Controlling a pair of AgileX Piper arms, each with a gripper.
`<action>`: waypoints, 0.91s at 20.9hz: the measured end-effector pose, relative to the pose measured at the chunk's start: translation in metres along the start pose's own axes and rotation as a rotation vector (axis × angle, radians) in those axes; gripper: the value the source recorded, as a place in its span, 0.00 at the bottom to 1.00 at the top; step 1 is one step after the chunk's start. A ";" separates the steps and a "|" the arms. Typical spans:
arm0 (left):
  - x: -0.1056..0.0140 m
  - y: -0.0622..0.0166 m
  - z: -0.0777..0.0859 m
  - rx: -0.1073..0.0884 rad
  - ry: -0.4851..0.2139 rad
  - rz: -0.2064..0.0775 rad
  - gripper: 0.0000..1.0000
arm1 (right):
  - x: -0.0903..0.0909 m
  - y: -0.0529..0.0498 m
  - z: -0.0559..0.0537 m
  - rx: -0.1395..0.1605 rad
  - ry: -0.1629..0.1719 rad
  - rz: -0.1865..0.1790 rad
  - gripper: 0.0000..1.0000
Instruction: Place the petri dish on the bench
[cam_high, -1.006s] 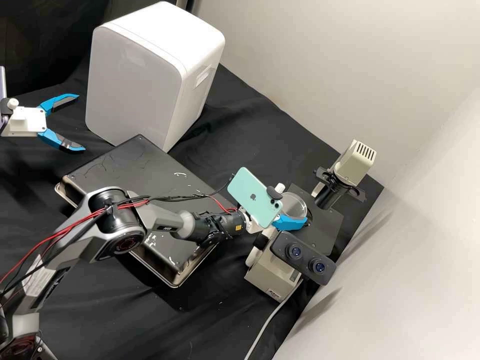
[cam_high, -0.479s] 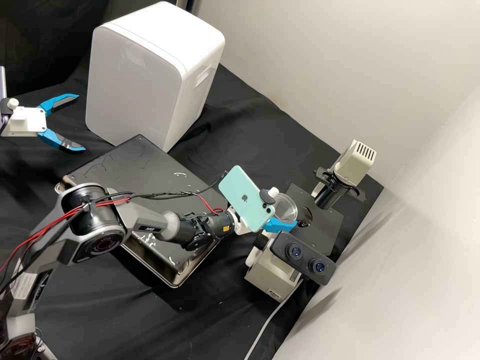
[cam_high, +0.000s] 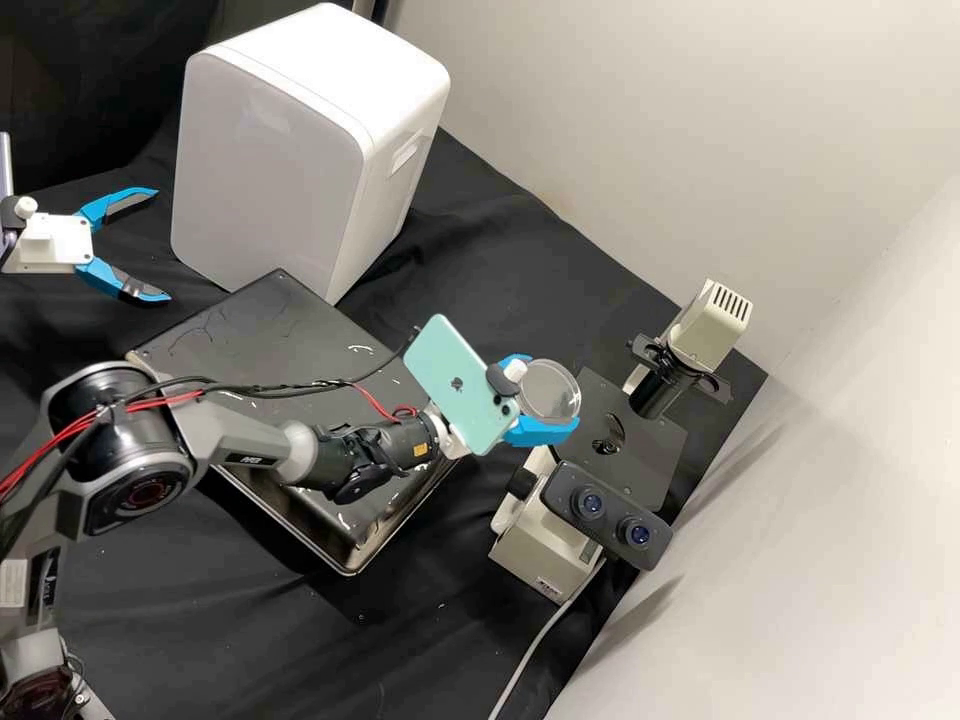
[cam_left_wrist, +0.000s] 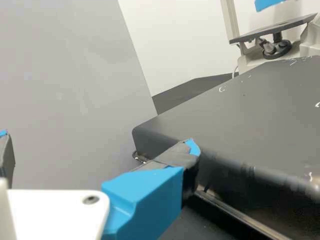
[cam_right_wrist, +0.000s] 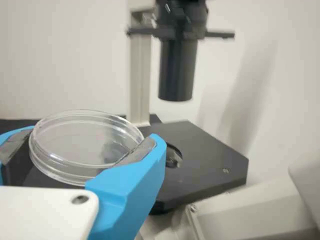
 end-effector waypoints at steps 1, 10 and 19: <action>0.000 0.0000 0.000 0.000 0.000 0.000 1.00 | -0.005 0.001 -0.004 -0.003 0.019 0.006 0.00; 0.000 0.0000 0.000 0.000 0.000 0.000 1.00 | -0.038 -0.031 -0.035 0.001 0.159 -0.041 0.00; 0.000 0.0000 0.000 0.000 0.000 0.000 1.00 | -0.056 -0.082 -0.042 -0.094 0.204 -0.169 0.00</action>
